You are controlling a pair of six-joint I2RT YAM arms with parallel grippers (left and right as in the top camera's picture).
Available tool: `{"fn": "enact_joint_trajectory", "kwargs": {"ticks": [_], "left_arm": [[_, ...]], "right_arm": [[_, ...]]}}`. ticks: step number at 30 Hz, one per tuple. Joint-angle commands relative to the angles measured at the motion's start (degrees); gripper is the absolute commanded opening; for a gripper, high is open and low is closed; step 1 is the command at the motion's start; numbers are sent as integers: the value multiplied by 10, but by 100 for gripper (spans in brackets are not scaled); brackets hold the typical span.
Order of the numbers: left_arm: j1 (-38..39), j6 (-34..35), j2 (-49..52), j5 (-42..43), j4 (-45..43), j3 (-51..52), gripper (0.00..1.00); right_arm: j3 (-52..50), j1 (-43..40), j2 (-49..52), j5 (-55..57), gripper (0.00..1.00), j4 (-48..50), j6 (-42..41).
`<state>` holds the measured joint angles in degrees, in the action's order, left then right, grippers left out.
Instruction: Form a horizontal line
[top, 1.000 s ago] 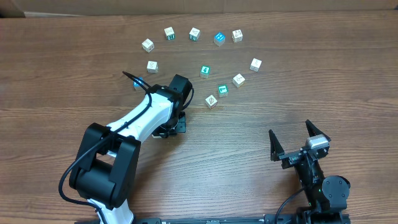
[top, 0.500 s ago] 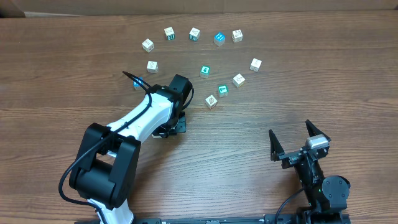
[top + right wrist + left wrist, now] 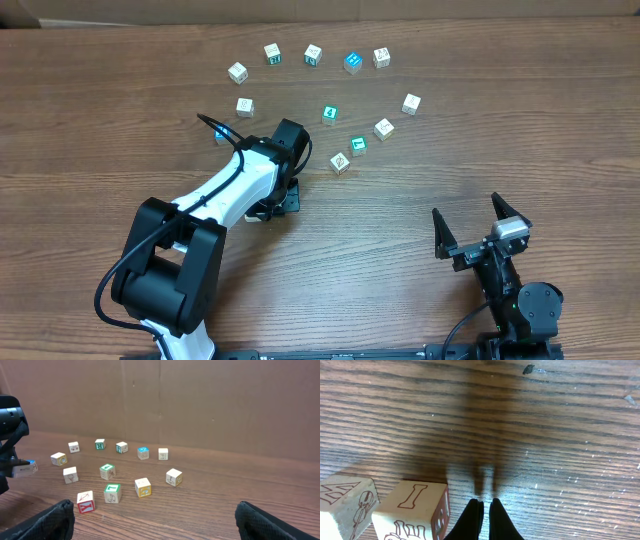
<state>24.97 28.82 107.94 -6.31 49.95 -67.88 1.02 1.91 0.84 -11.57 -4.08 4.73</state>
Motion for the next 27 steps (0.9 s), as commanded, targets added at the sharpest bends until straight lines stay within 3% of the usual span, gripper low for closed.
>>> {"fn": "enact_joint_trajectory", "kwargs": {"ticks": [1,27], "left_arm": [[-2,6,8,-12,-1,2,4],[-2,6,8,-12,-16,11,4]], "right_arm": [[-6,-1,-7,5,100,3,-2],[-6,-1,-7,5,100,3,-2]]}}
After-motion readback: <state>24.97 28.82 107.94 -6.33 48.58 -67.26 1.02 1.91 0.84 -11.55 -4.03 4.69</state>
